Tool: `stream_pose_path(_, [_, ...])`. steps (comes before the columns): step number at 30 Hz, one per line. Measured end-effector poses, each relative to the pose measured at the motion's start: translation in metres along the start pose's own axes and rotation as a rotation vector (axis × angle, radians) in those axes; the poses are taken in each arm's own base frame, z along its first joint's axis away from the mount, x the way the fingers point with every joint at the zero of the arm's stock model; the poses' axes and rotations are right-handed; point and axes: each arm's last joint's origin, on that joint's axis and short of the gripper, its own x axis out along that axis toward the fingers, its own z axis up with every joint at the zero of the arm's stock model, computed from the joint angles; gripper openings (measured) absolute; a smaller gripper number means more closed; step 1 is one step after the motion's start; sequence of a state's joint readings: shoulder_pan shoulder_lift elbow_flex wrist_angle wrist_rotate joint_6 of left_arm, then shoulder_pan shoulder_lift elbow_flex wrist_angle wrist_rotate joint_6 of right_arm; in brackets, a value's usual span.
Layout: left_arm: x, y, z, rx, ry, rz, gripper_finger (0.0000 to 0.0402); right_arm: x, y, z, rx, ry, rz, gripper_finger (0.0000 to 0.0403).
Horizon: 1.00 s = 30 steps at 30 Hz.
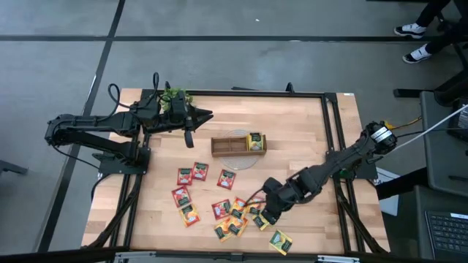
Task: Pick & Place Tea
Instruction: Put the yellow tea bag into the right section of the wooden organizer
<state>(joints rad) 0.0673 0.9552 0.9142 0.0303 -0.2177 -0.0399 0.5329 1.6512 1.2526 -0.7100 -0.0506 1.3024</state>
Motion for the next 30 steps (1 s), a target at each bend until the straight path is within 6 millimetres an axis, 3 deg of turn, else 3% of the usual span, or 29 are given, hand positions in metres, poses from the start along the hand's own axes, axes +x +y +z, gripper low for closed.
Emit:
stream_pose_path(10, [0.000,0.000,0.000,-0.052,0.001,-0.003,0.0053,0.004,0.010,-0.046,-0.181,0.055,0.006,0.0217])
stream_pose_path(18, [0.000,0.000,-0.001,-0.105,0.005,-0.003,0.0054,0.029,0.020,-0.083,-0.405,0.159,0.059,0.0217])
stream_pose_path(30, [0.000,0.000,-0.001,-0.121,0.007,-0.002,0.0055,0.072,0.019,-0.085,-0.516,0.230,0.047,0.0241])
